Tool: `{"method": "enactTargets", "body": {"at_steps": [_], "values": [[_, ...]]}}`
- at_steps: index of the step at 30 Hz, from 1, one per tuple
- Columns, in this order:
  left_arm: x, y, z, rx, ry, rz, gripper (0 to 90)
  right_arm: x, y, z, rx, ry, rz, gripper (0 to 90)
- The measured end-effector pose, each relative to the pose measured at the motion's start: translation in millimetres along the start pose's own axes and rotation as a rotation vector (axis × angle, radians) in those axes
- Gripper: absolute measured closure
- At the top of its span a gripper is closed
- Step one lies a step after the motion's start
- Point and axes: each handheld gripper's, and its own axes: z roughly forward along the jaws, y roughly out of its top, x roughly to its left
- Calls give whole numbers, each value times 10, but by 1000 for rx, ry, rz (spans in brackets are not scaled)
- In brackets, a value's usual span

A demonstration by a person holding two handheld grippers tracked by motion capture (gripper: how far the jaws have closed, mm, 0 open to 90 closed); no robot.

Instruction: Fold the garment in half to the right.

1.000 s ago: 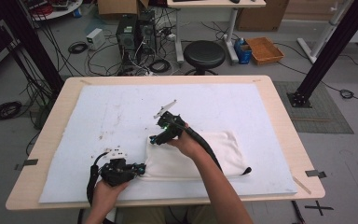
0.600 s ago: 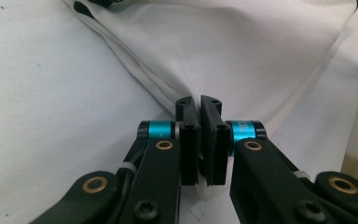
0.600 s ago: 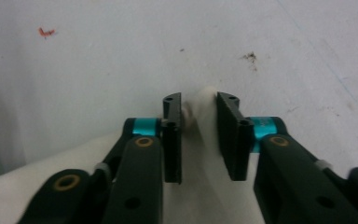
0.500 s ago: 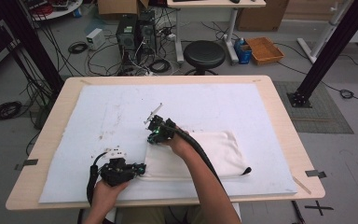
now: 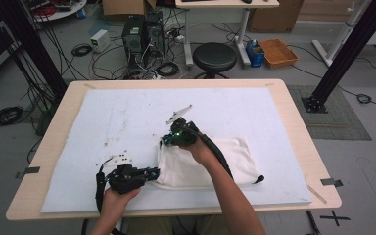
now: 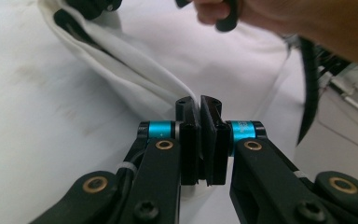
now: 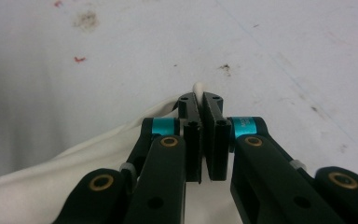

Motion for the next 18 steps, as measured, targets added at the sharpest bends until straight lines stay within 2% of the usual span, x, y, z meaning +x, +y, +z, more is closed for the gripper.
{"method": "enactTargets", "body": {"at_steps": [3,6,8,9,10,11,12,13,18], "values": [[-68,77,94,-23,-32,19,860,-71,-88,-166,-44,11,20,876],[-91,135,181,-43,-64,4,861,-140,-160,-283,-72,9,47,877],[-114,183,275,-55,-94,-7,861,-248,-283,-466,-108,-2,88,877],[-146,228,371,-51,-111,1,861,-272,-312,-505,-117,-7,91,877],[-146,228,371,-51,-111,1,861,-300,-351,-556,-126,-10,99,877],[-189,286,481,-40,-126,10,861,-326,-390,-606,-132,-14,110,877],[-189,286,481,-40,-126,10,861,-354,-429,-652,-139,-22,115,877],[-227,341,588,-39,-144,11,861,-383,-467,-699,-144,-28,120,877],[-306,443,842,-33,-187,6,861,-504,-650,-913,-159,-62,139,877]]}}
